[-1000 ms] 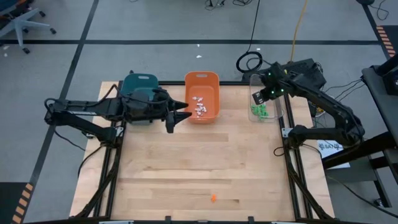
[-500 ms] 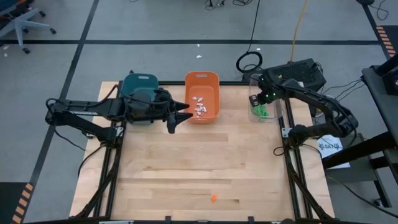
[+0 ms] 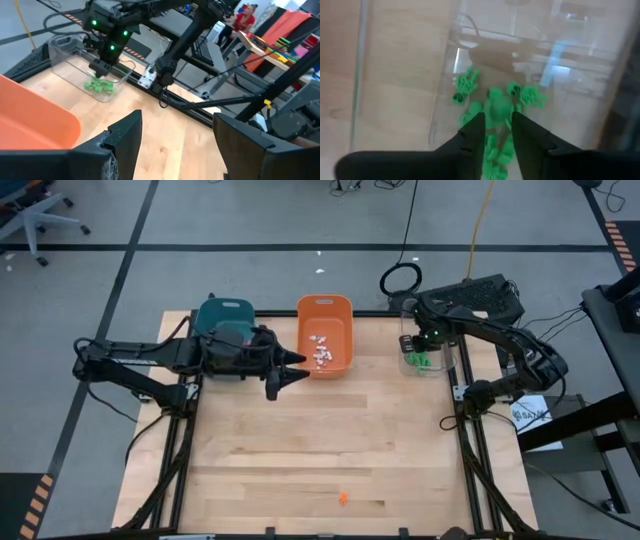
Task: Sort Halloween decoration
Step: Put the green skeleton toy into the transparent bin, then put the orange skeleton toy into the blue bin
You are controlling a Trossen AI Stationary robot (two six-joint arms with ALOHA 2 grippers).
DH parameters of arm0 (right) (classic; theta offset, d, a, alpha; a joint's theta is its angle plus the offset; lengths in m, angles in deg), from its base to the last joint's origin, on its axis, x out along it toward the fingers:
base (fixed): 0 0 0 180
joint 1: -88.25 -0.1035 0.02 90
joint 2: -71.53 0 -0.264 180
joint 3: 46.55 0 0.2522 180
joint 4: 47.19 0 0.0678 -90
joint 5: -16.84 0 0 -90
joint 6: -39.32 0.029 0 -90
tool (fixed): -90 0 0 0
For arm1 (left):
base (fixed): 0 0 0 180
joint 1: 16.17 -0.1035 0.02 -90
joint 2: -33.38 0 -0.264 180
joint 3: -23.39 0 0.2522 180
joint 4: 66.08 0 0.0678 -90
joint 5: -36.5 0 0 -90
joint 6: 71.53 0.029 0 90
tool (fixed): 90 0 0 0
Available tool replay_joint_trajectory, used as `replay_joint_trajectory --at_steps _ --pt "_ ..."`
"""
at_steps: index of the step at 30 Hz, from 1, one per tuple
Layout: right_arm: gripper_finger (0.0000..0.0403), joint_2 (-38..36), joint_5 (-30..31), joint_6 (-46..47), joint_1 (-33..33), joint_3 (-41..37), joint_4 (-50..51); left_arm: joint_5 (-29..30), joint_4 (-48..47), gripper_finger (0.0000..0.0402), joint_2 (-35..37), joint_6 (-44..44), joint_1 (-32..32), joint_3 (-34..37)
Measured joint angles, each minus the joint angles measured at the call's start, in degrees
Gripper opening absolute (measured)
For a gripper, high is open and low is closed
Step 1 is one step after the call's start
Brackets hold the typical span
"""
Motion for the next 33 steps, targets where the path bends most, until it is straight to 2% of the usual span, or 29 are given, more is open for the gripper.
replay_joint_trajectory --at_steps 7,12,18,22,26,29,33 --pt "0.0148 -8.50 -0.51 2.98 -0.09 2.17 5.70 -0.46 -0.02 0.0242 0.00 0.09 2.40 0.00" --pt "0.0176 -19.81 -5.66 11.20 -4.92 2.72 7.16 -0.47 -0.15 0.0242 0.00 0.09 5.44 0.00" --pt "0.0180 -31.69 -4.05 27.64 -22.27 2.79 6.96 -0.47 -3.30 0.0242 0.01 0.09 8.98 0.02" --pt "0.0180 -34.84 -0.31 38.95 -36.09 2.80 6.96 -0.45 -5.56 0.0242 0.02 0.09 10.83 0.04" --pt "0.0180 -33.36 2.01 44.64 -48.22 2.80 4.61 -0.43 -6.86 0.0242 0.02 0.07 12.67 0.04" --pt "0.0180 -29.75 3.78 44.31 -55.57 2.80 -0.80 0.70 -7.97 0.0242 0.07 -0.09 14.47 0.04" --pt "0.0180 -23.65 4.81 42.38 -62.01 2.80 -10.00 4.39 -8.47 0.0242 0.07 -1.25 17.26 0.04"
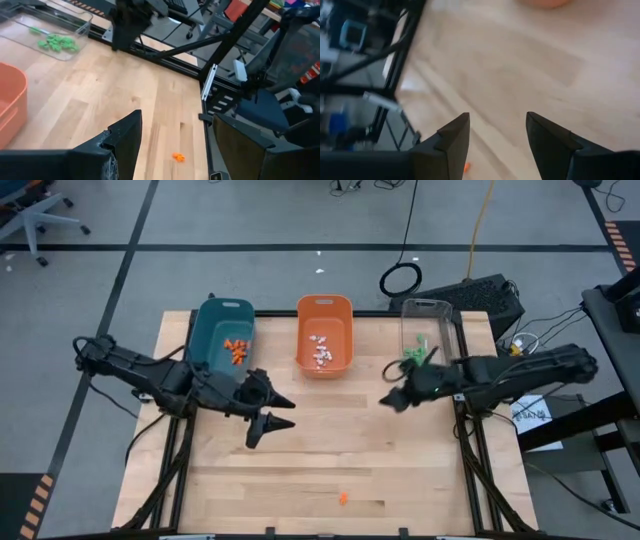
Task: Sort Halloween decoration
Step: Put the orange skeleton toy into the blue bin
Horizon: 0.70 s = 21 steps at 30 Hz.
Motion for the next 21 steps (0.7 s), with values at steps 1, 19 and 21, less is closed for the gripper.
replay_joint_trajectory --at_steps 1,19,21 --pt "0.0180 1.85 0.10 -0.72 -1.19 0.00 -2.50 1.04 -0.06 0.0242 0.00 -0.56 0.66 0.00" --pt "0.0180 31.02 -0.74 -40.80 -17.90 6.66 -26.51 8.81 -2.98 0.0242 0.00 -0.74 4.19 0.00" --pt "0.0180 34.42 -2.10 -44.51 -18.87 8.70 -26.40 9.29 -4.55 0.0242 0.00 -0.74 4.19 0.00"
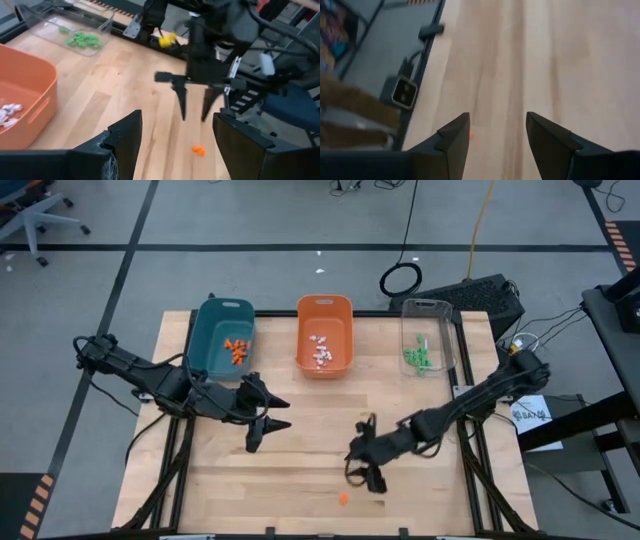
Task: Sort Halloween decoration
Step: Put the orange skeleton toy into the blue bin
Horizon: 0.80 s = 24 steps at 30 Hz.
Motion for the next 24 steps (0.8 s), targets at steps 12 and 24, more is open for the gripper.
replay_joint_trajectory --at_steps 12,24 --pt "0.0178 16.08 -8.32 -18.89 -3.20 8.76 0.45 0.06 -2.15 0.0242 0.00 -0.02 0.00 0.00" --pt "0.0138 23.66 -11.96 -35.15 -3.23 11.47 0.75 0.06 -2.04 0.0242 -0.02 -0.08 0.00 0.00"
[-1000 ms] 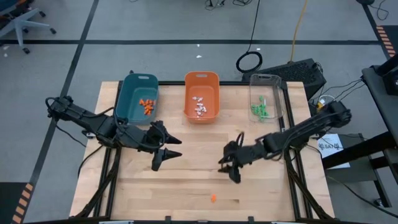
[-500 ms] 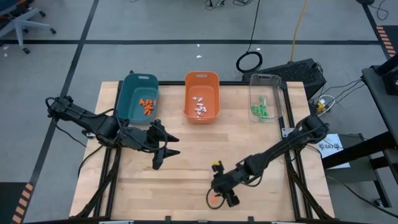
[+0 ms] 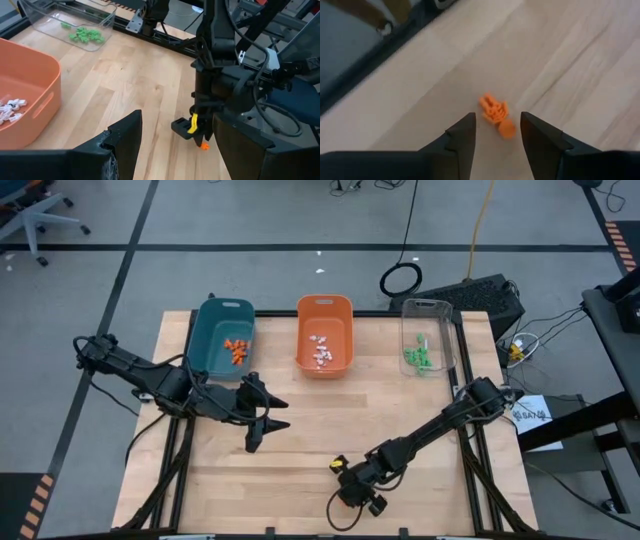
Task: Sort Halloween decoration
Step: Put the orange skeleton toy into the blue bin
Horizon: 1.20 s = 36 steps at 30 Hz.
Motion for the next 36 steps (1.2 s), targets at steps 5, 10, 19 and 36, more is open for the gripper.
replay_joint_trajectory --at_steps 5,10,19,36 --pt "0.0136 0.21 0.00 -2.87 0.07 0.00 -0.36 0.00 -0.07 0.0242 0.00 -0.01 0.00 0.00" --pt "0.0122 0.42 0.03 -4.18 0.28 0.00 -0.13 0.00 -0.21 0.0242 0.00 0.03 0.00 0.00" --pt "0.0017 0.38 -4.47 -4.09 0.19 0.00 -0.16 0.00 -1.72 0.0242 0.00 0.05 -0.02 0.00" --pt "0.0000 -9.98 -4.31 7.33 3.71 -0.04 5.55 0.02 -2.52 0.0242 -0.04 -0.03 -0.02 0.00"
